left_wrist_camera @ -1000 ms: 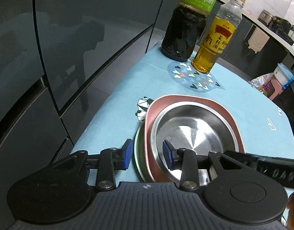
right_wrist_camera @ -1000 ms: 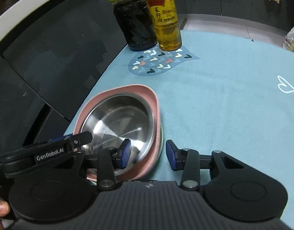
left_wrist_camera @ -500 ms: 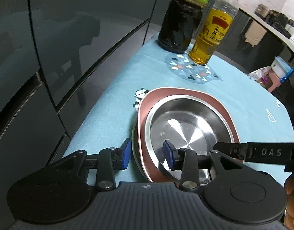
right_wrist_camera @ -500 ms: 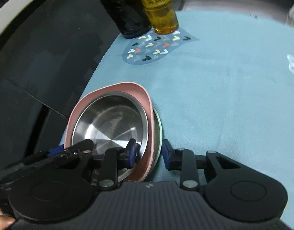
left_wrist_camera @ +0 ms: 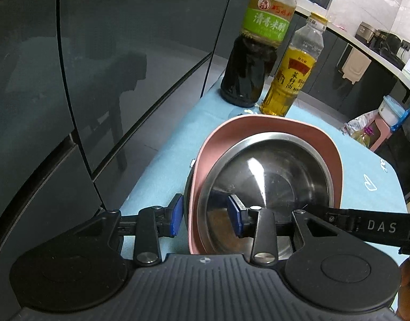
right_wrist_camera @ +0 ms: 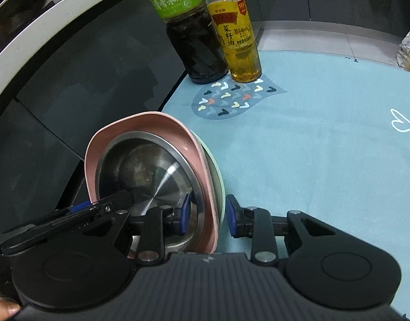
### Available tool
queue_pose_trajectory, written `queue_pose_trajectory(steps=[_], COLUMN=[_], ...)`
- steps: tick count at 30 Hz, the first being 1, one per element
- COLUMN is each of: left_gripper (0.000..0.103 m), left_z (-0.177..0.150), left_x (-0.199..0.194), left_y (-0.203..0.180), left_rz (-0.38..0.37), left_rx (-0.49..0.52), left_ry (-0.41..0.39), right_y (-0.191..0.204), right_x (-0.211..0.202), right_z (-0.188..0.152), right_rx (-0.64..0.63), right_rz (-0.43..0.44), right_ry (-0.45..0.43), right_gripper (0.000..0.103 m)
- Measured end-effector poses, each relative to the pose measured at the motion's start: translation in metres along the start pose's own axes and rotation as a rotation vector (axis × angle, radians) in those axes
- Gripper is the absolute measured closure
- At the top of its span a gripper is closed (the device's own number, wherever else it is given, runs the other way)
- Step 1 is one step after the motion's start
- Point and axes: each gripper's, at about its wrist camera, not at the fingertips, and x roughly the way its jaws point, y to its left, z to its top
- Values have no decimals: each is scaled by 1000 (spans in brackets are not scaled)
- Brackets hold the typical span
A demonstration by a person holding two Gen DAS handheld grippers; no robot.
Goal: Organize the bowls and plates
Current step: 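Lift the stacked dish, plate and steel bowl with both grippers toward the black bowl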
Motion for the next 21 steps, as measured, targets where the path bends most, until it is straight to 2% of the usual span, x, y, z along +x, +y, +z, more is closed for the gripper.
queue_pose_trajectory(steps=[7,15,21], left_gripper=[70,70,70], left_z=[6,11,4], left_x=[9,-3,-11], left_y=[-1,-6,-11], left_rz=[9,-22,-39], left_rx=[-10,0,9], left_ry=[22,-5,5], right_y=[-6,-8,-5], right_x=[11,-9,-31], right_z=[8,9,-4], right_rx=[40,50,42], right_rz=[-11,2,-3], right_ry=[18,-17,-35], right_gripper=[93,93,93])
